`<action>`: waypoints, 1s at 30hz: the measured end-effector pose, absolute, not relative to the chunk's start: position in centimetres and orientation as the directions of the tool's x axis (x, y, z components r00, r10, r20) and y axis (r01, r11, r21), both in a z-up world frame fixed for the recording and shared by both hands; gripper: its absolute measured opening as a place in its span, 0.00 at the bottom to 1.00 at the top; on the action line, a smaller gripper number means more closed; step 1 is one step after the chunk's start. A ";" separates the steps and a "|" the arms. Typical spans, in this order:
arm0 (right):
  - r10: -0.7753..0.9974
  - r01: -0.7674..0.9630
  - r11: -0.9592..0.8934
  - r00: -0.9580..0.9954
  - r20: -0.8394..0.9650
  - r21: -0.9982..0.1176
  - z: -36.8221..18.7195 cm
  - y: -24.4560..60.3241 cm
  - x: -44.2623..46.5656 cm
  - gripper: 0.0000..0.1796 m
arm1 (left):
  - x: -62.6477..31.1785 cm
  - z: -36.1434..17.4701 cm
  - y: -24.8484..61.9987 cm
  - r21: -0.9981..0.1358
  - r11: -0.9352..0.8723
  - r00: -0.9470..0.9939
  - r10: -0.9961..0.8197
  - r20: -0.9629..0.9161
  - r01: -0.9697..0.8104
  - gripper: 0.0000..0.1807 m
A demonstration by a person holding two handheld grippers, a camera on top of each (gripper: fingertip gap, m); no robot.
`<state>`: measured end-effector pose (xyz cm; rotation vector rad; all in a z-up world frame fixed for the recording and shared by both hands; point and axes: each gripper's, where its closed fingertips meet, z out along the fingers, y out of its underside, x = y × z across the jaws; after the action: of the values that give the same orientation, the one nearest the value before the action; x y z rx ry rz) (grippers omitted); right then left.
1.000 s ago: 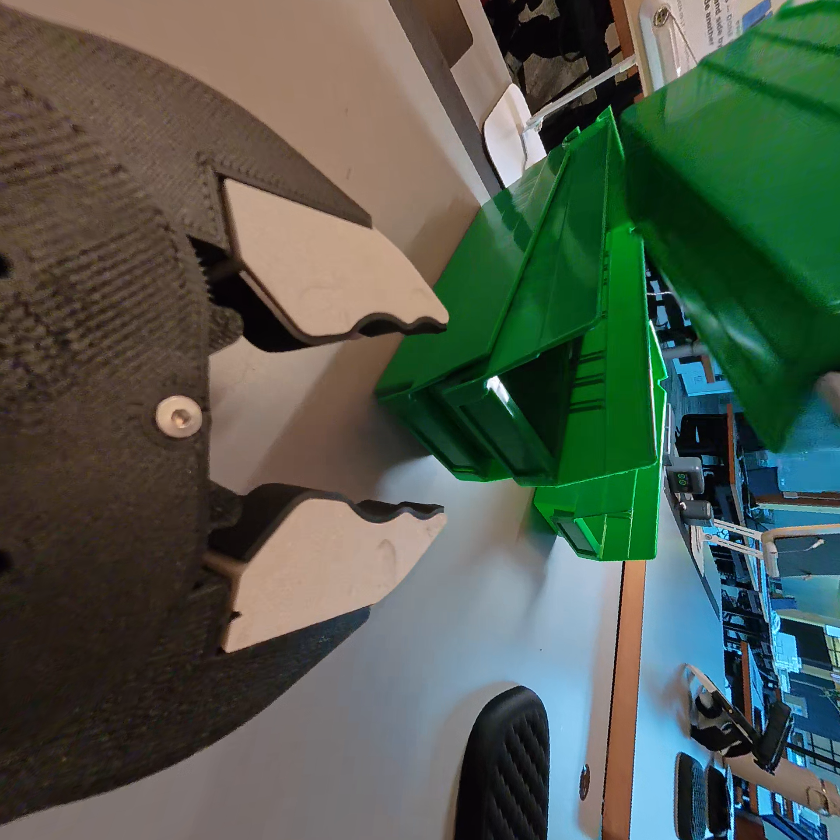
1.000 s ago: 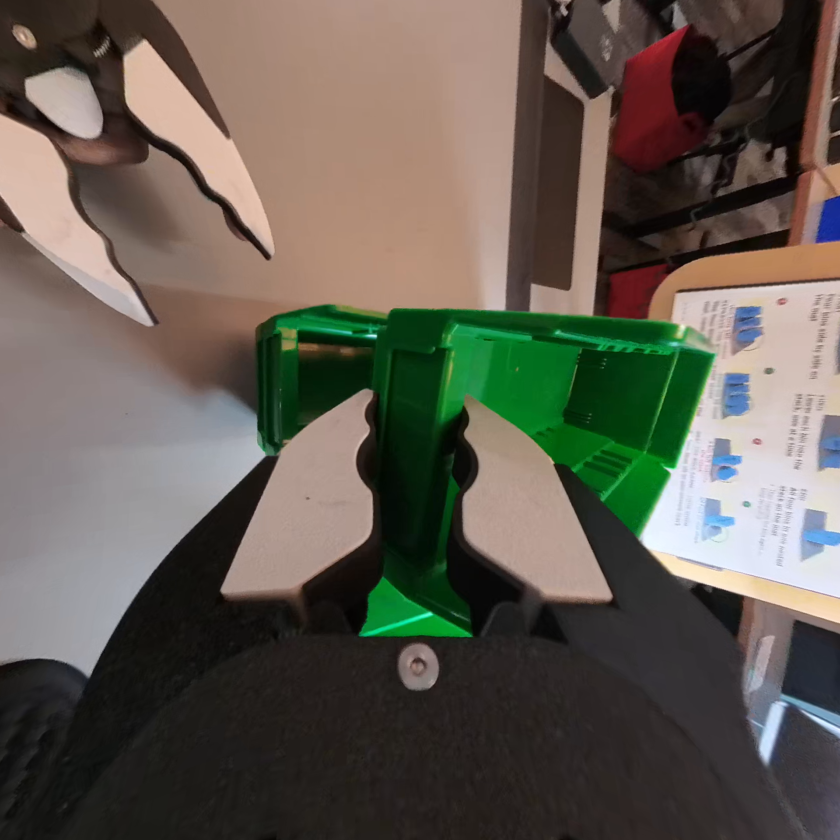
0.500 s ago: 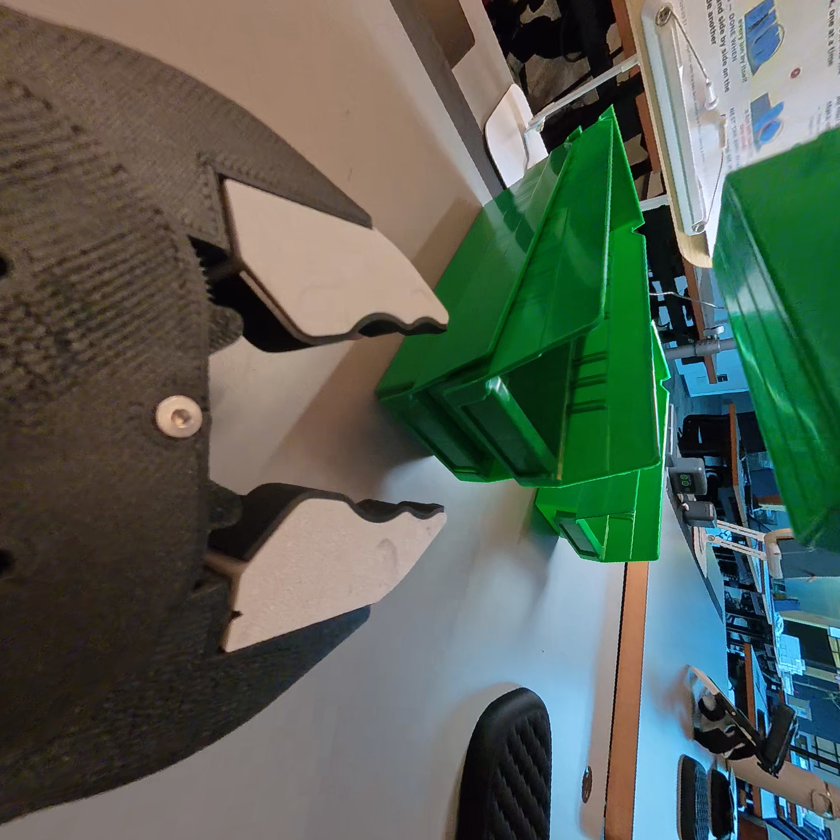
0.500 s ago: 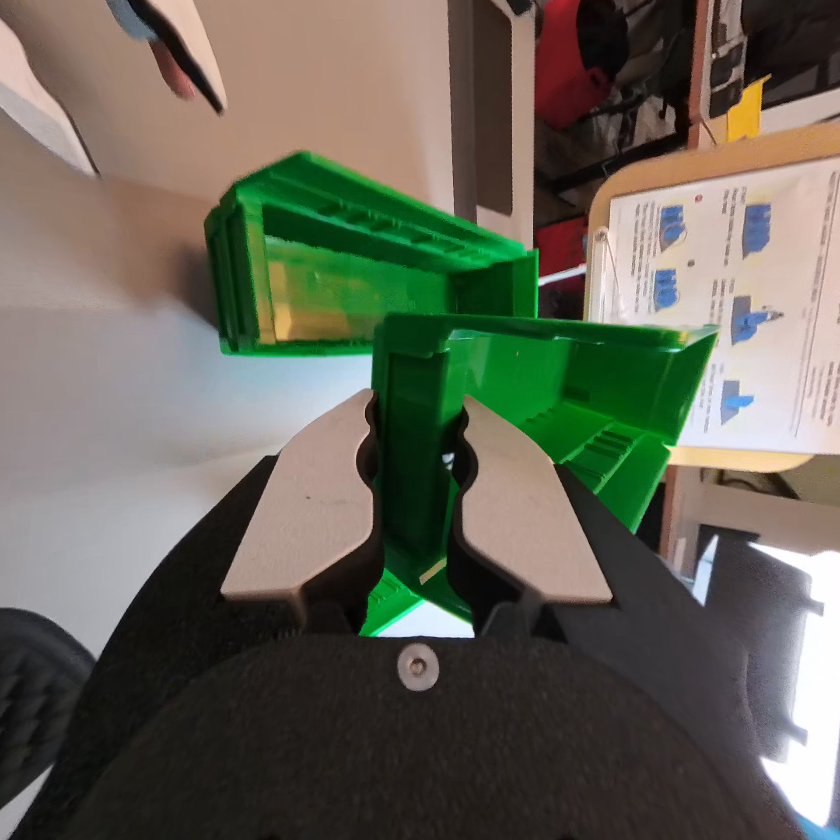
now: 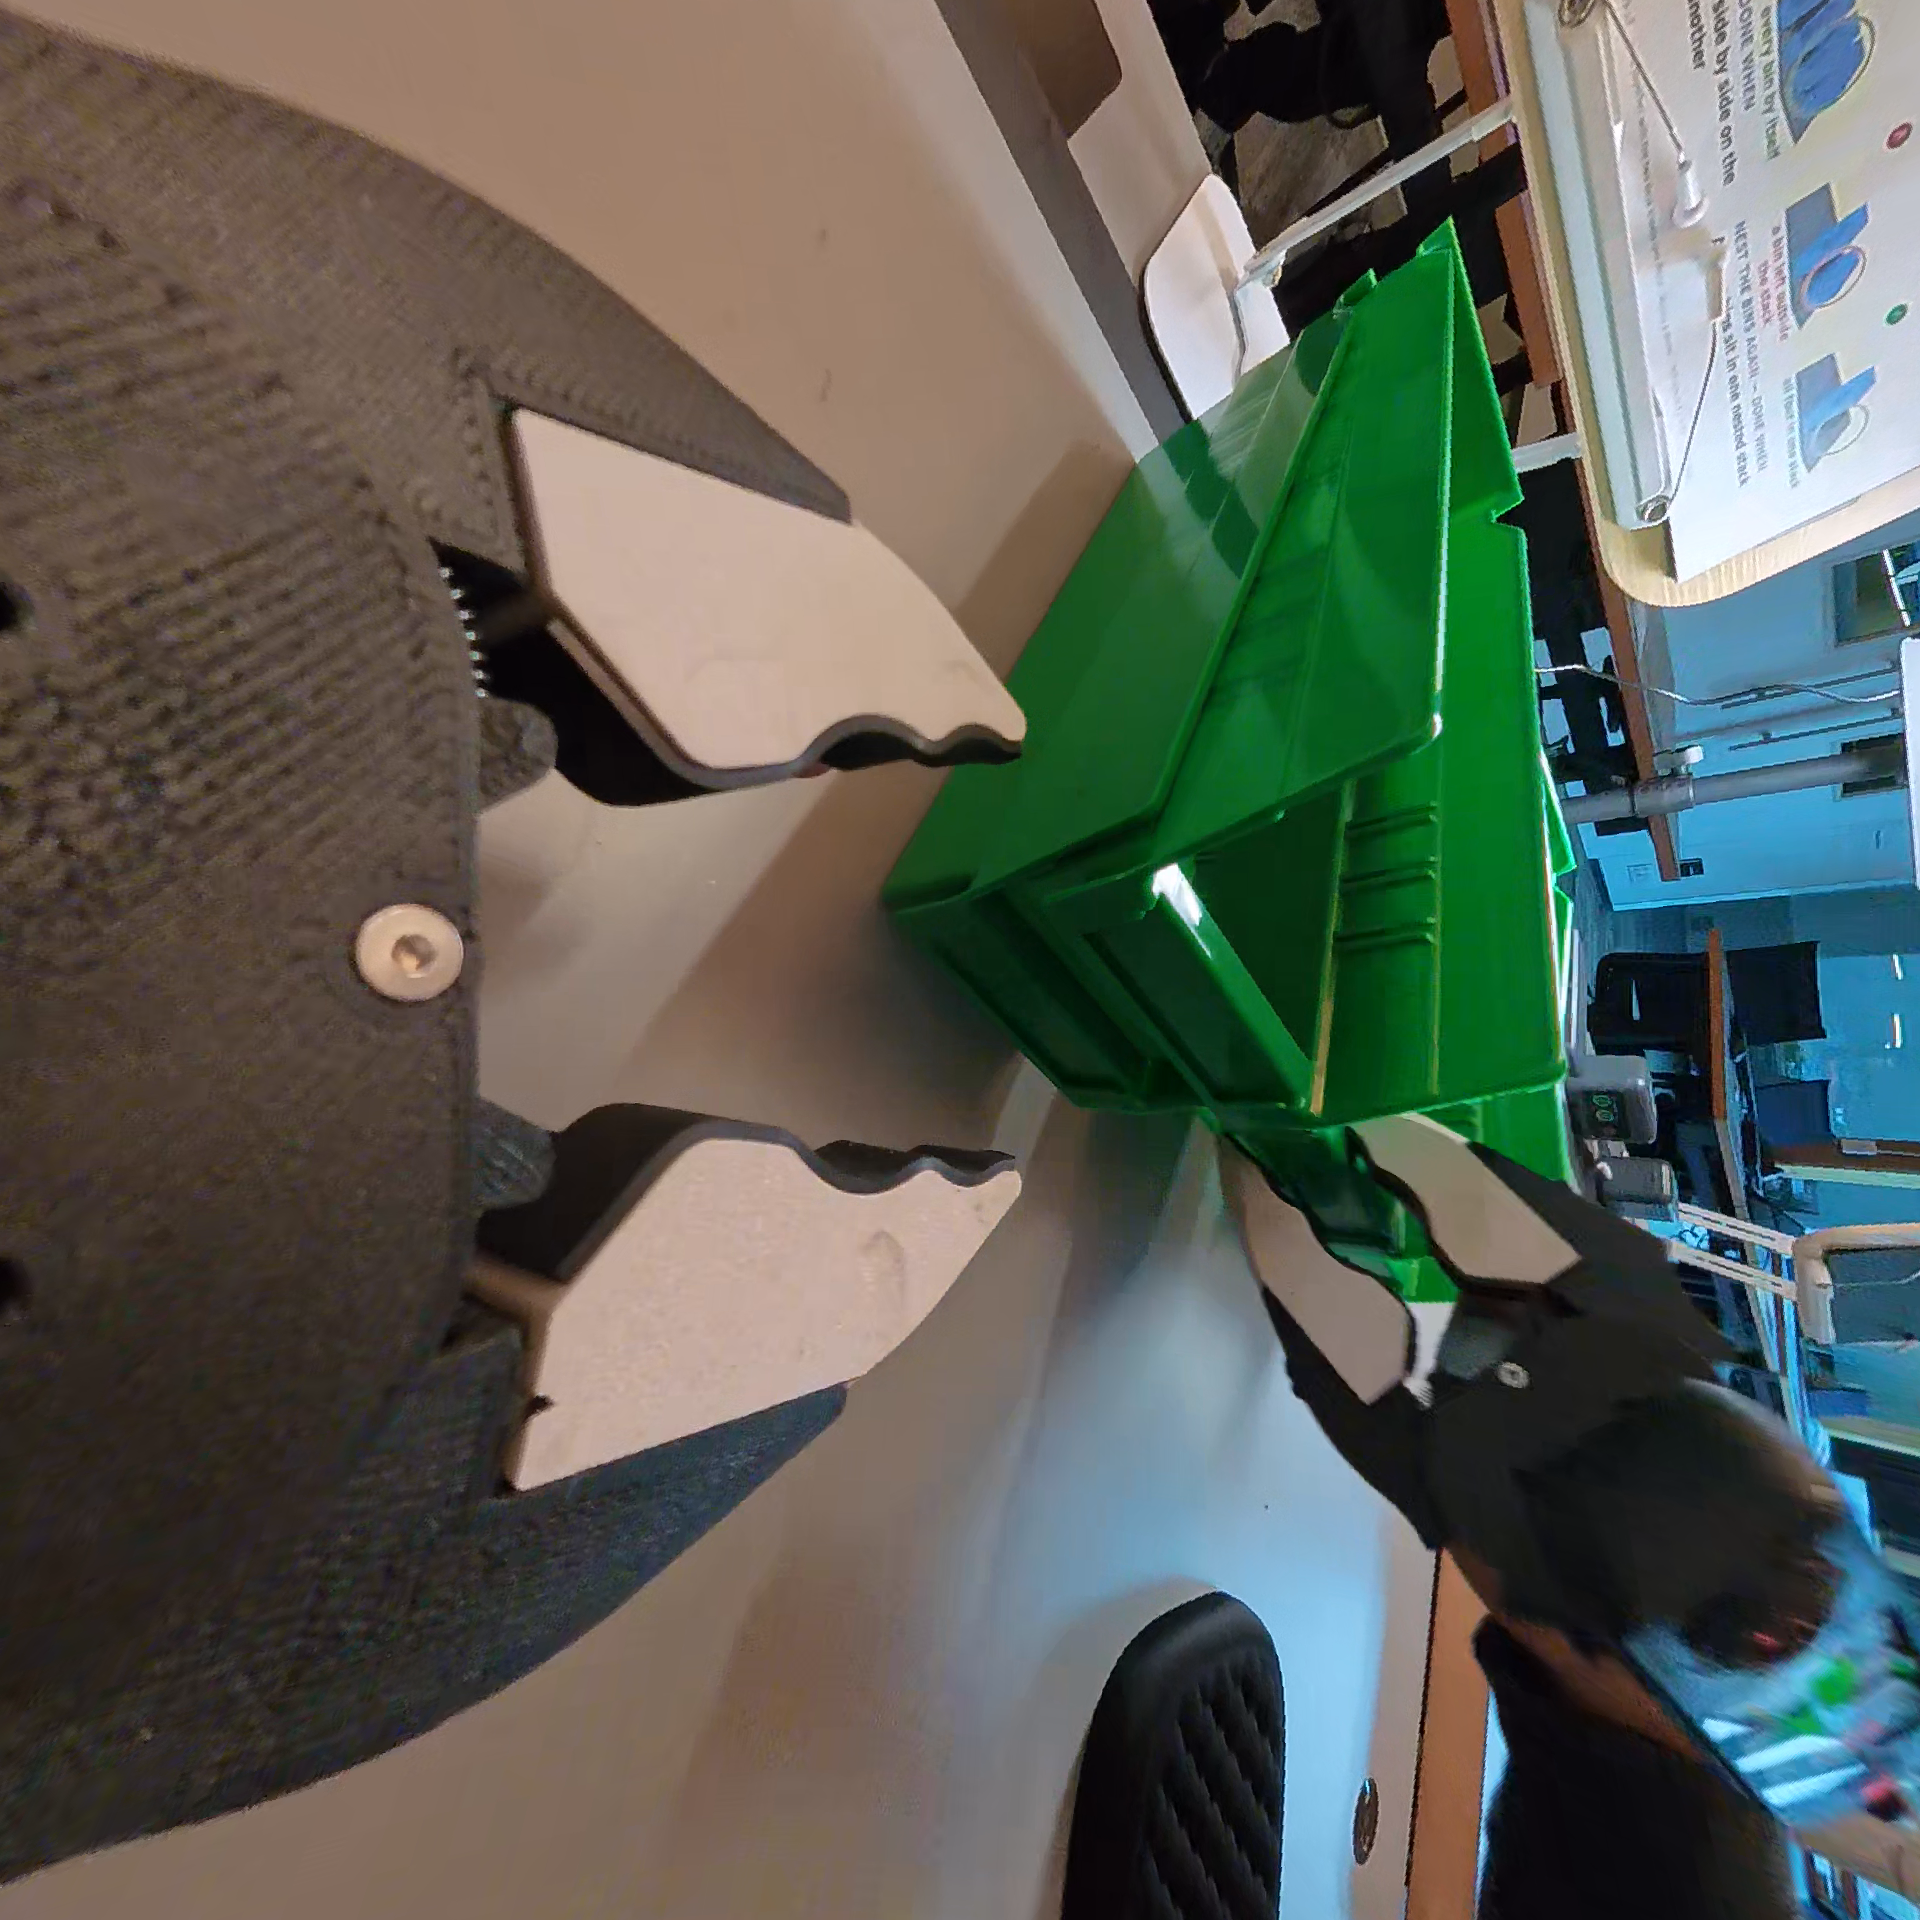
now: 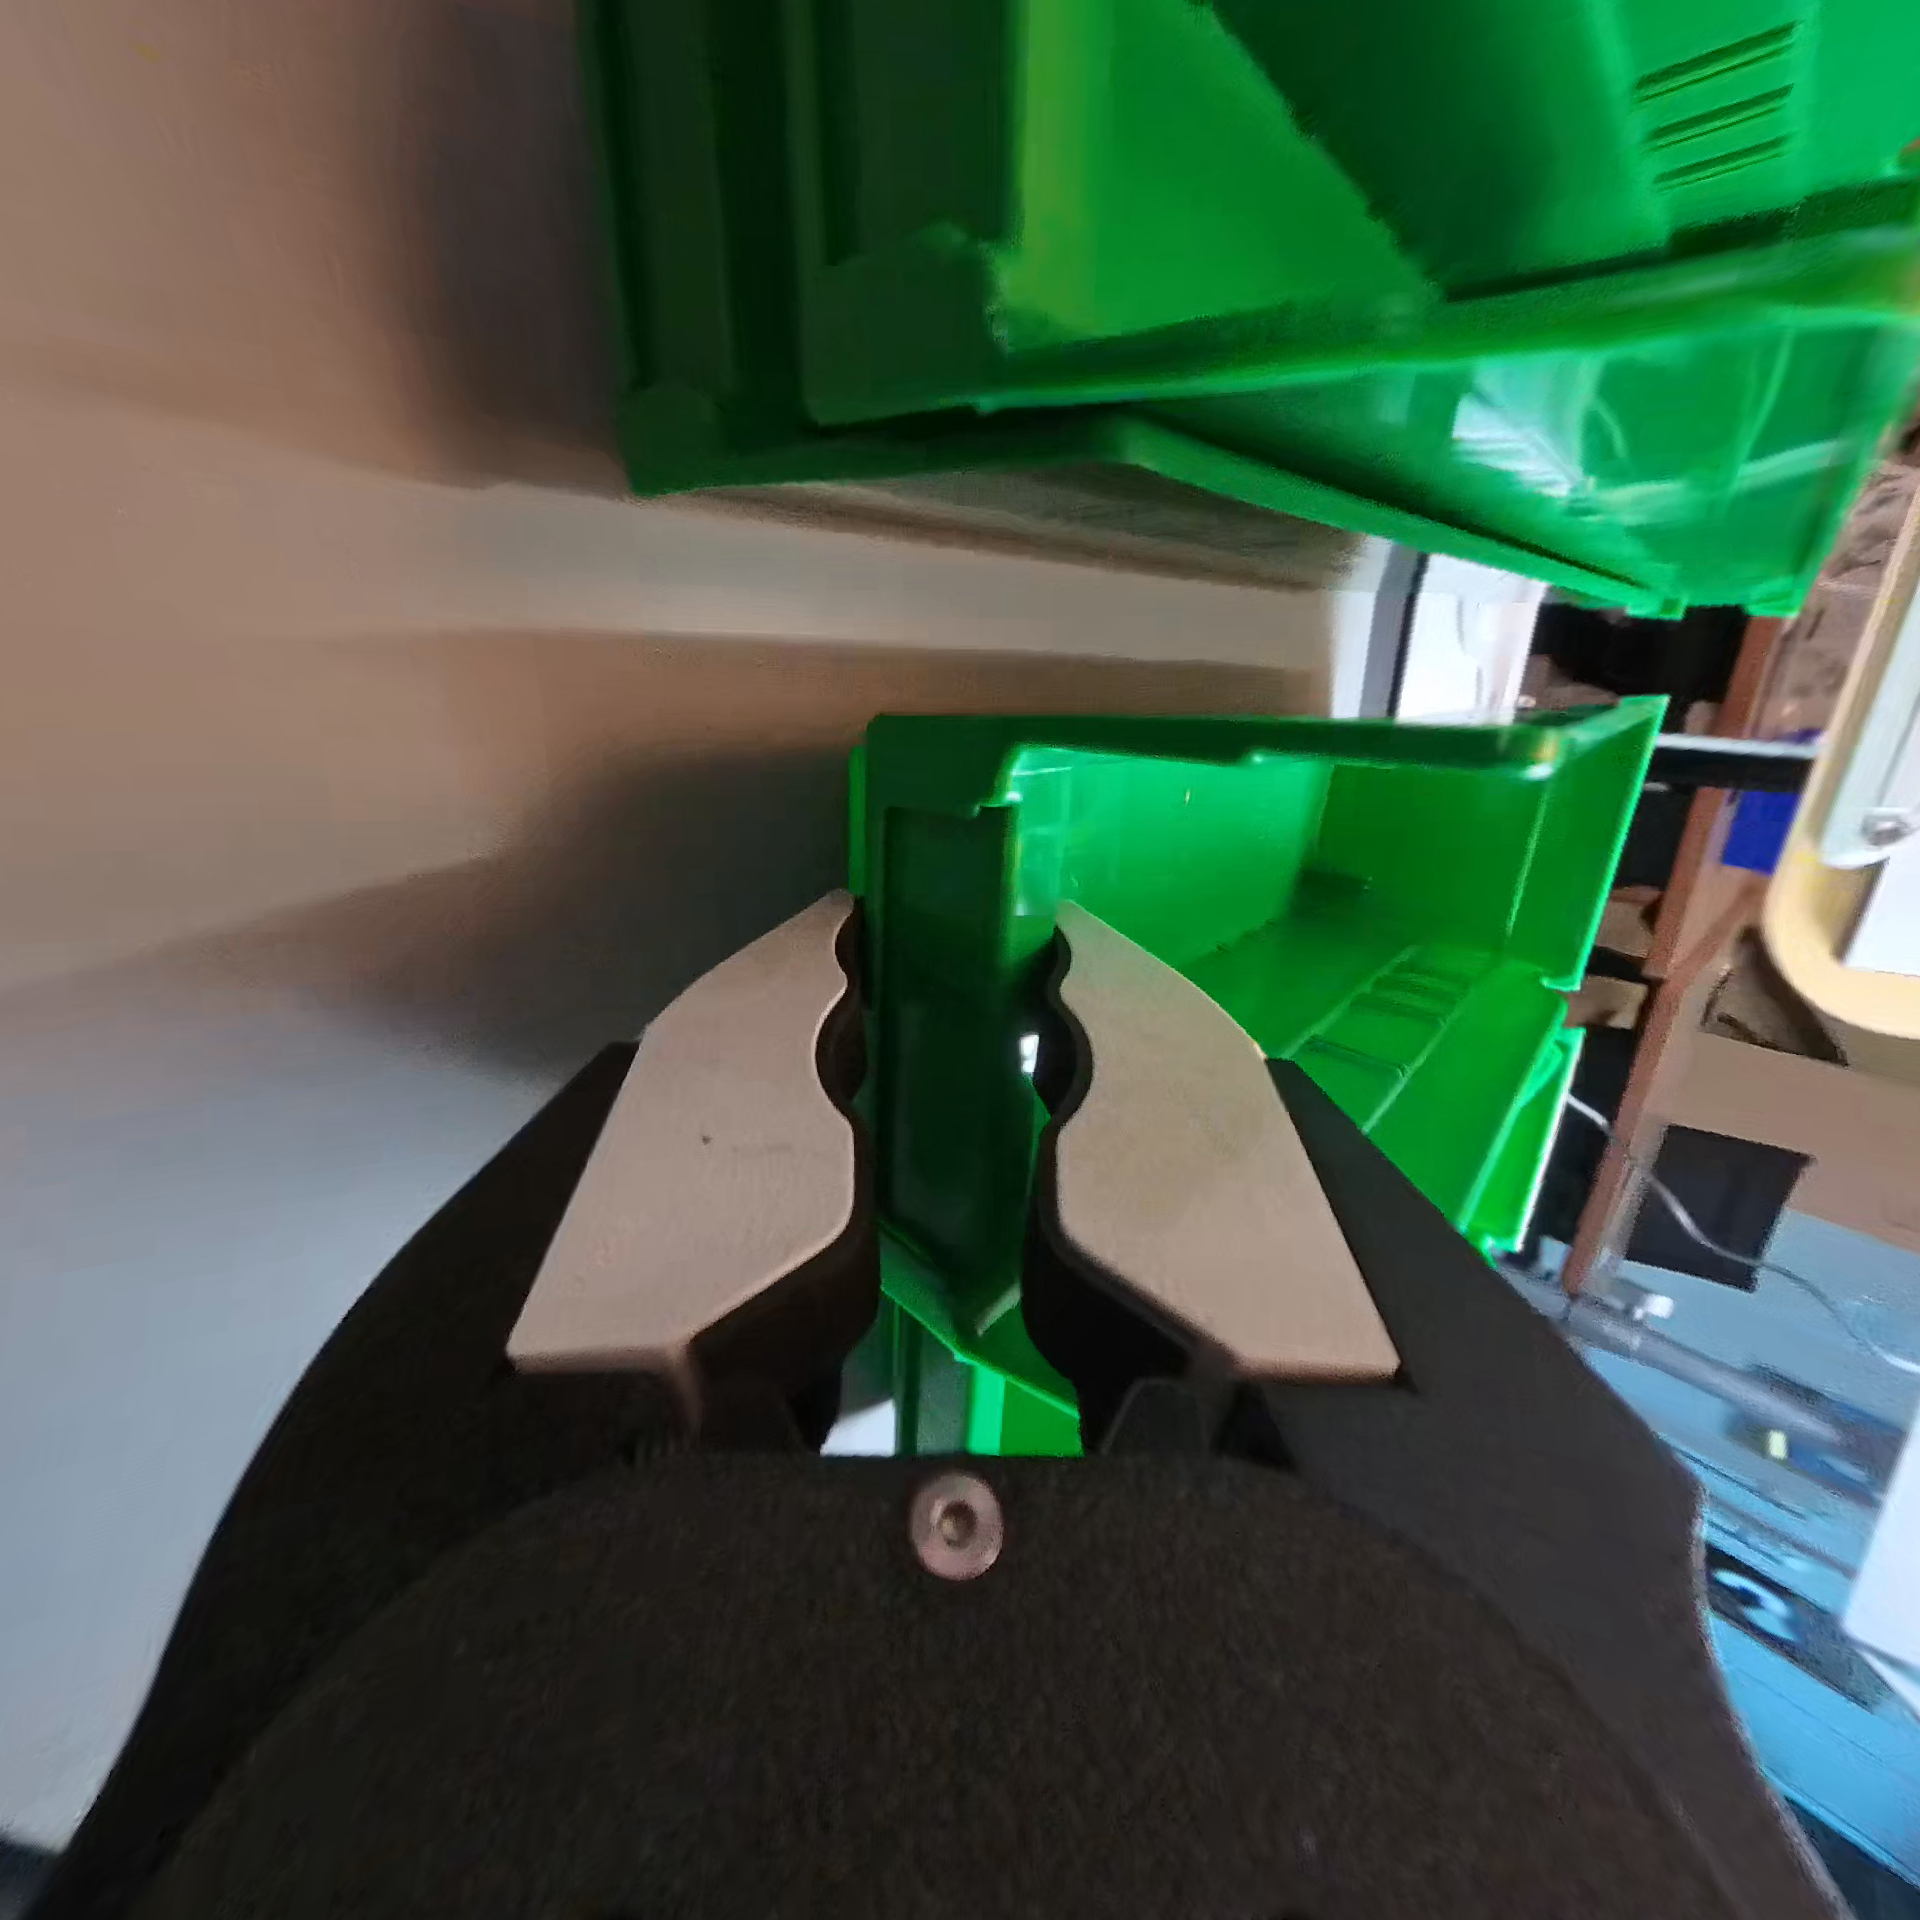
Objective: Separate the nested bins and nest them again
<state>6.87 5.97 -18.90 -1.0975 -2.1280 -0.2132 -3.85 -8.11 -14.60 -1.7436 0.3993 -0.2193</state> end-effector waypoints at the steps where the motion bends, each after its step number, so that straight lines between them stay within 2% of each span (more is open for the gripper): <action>1: 0.623 0.758 0.634 -0.384 0.682 -0.152 -19.4 6.2 6.6 0.16 | -3.8 -14.6 -8.1 -0.975 -0.169 0.921 -0.383 -0.070 -0.144 0.39; 10: 0.588 0.757 0.643 -0.390 0.709 -0.116 -21.2 7.4 5.1 0.16 | -3.9 -14.4 -8.2 -0.976 -0.162 0.922 -0.381 -0.071 -0.142 0.39; 14: 0.599 0.755 0.637 -0.361 0.715 -0.153 -20.5 7.0 5.3 0.25 | -4.0 -14.5 -8.2 -0.976 -0.165 0.922 -0.381 -0.068 -0.140 0.39; 16: 0.640 0.737 0.629 -0.310 0.703 -0.248 -19.0 5.8 5.4 0.26 | -3.9 -14.5 -8.2 -0.976 -0.166 0.922 -0.381 -0.068 -0.141 0.39; 18: 0.714 0.695 0.597 -0.232 0.661 -0.401 -16.8 4.0 5.7 0.27 | -3.9 -14.5 -8.2 -0.976 -0.165 0.922 -0.380 -0.070 -0.142 0.39; 21: 0.825 0.580 0.499 -0.092 0.557 -0.644 -13.1 1.7 7.1 0.28 | -3.9 -14.5 -8.1 -0.976 -0.165 0.923 -0.379 -0.073 -0.145 0.39; 24: 0.899 0.444 0.375 0.041 0.437 -0.813 -10.1 0.5 9.8 0.29 | -3.8 -14.6 -8.1 -0.973 -0.165 0.921 -0.379 -0.088 -0.161 0.39; 27: 0.936 0.338 0.260 0.143 0.322 -0.905 -9.2 0.1 12.8 0.33 | -3.5 -14.3 -8.1 -0.968 -0.149 0.913 -0.386 -0.130 -0.201 0.38; 30: 0.933 0.297 0.211 0.224 0.283 -0.931 -10.0 0.2 15.6 0.35 | -2.9 -13.6 -8.0 -0.948 -0.135 0.888 -0.408 -0.213 -0.289 0.33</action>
<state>15.58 0.23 -10.02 -1.3198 -1.3056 0.6855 -2.92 -7.97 -13.57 -1.7316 0.5347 -0.1114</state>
